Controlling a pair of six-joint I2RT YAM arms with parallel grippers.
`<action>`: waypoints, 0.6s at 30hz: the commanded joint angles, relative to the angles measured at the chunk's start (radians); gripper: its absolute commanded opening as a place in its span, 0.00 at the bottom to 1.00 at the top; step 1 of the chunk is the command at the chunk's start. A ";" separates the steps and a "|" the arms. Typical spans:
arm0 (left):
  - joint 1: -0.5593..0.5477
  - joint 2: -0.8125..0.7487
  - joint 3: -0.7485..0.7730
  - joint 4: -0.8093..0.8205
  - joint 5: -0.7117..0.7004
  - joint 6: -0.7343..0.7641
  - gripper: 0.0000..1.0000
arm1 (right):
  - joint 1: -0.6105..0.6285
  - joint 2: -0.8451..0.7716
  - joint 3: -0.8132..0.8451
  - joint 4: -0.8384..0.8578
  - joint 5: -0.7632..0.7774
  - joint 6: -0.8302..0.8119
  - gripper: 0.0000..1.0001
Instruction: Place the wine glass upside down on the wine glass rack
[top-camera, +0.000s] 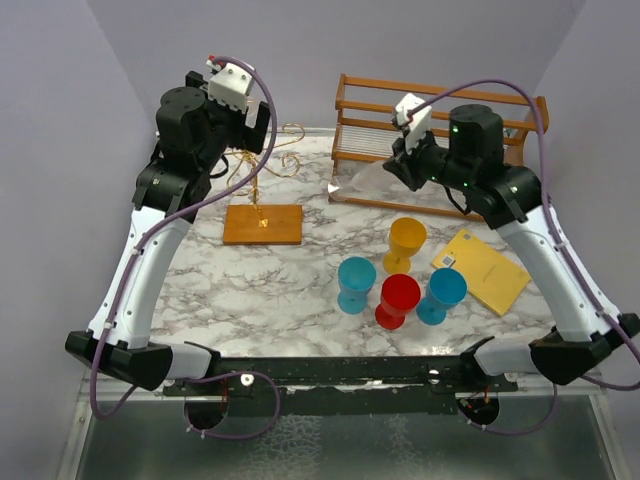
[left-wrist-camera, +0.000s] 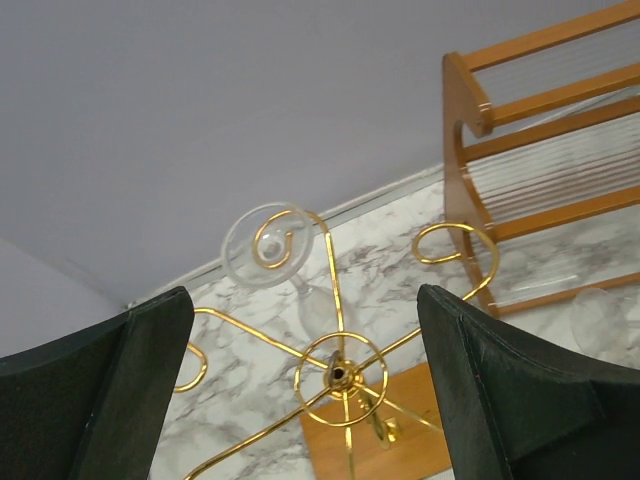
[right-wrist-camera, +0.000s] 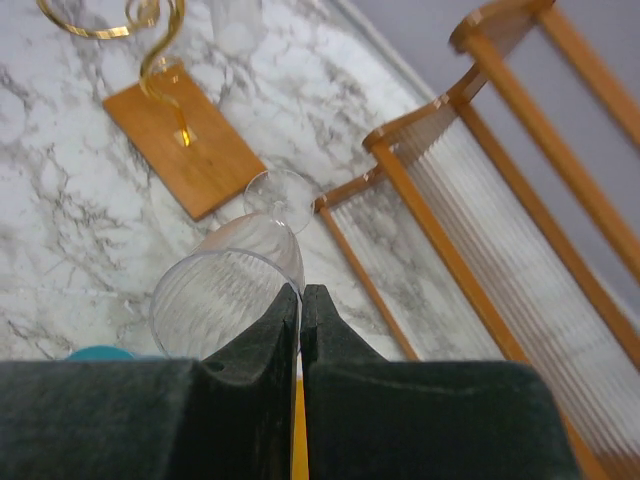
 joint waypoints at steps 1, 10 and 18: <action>0.004 0.026 0.054 0.014 0.180 -0.136 0.96 | 0.003 -0.076 0.081 0.097 0.061 0.001 0.02; 0.006 0.098 0.124 0.066 0.432 -0.381 0.83 | 0.003 -0.063 0.293 0.157 0.083 0.010 0.01; 0.005 0.151 0.103 0.227 0.644 -0.612 0.78 | 0.004 -0.012 0.426 0.134 0.008 0.060 0.01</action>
